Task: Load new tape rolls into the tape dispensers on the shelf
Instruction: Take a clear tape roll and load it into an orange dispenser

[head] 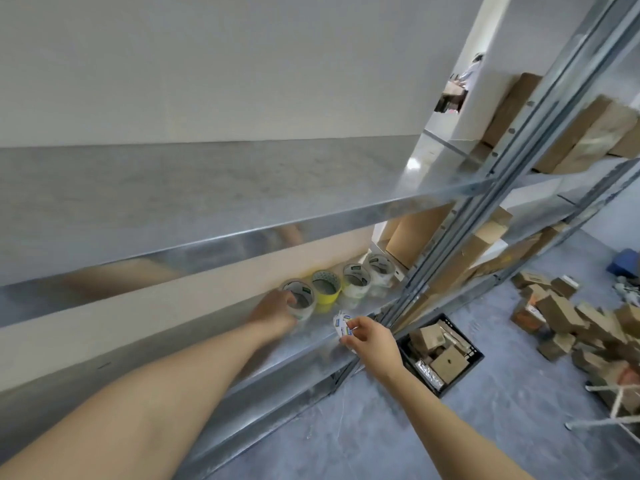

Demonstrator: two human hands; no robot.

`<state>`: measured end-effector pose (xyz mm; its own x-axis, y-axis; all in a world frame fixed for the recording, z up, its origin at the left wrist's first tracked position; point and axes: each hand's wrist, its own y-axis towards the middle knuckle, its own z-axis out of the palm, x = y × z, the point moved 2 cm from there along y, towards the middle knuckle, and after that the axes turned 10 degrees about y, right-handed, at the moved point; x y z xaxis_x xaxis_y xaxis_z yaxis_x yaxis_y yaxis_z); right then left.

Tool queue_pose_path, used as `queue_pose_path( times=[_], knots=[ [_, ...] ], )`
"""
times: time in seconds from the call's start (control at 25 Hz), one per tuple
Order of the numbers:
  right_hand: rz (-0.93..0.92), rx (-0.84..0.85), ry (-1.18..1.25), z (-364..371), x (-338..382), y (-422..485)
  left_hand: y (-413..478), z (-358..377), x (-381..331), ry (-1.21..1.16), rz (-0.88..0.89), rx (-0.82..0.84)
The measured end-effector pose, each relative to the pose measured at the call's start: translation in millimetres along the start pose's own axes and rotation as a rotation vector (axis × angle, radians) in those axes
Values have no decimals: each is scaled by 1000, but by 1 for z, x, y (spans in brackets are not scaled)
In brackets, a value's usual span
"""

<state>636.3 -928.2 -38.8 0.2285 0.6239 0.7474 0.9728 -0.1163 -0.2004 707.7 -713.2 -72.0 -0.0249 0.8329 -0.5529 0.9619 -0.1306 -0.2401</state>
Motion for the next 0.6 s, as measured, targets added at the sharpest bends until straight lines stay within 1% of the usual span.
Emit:
queue_pose_path(
  times=[0.12,0.2,0.28,0.32,0.4,0.52,0.6],
  knots=[
    [-10,57,4,0,-1,34,27,1,-1,86,7,-20],
    [-19,93,-22,3,-3,49,40,11,4,174,41,20],
    [-13,130,-27,4,-6,63,51,26,16,220,48,93],
    [-11,152,-34,5,-8,69,56,35,23,221,35,94],
    [-19,190,-70,6,-11,79,58,40,28,220,6,47],
    [-50,238,-105,9,-10,88,44,29,18,200,10,-53],
    [-96,281,-130,13,-5,91,37,24,22,182,-30,-73]
  ],
)
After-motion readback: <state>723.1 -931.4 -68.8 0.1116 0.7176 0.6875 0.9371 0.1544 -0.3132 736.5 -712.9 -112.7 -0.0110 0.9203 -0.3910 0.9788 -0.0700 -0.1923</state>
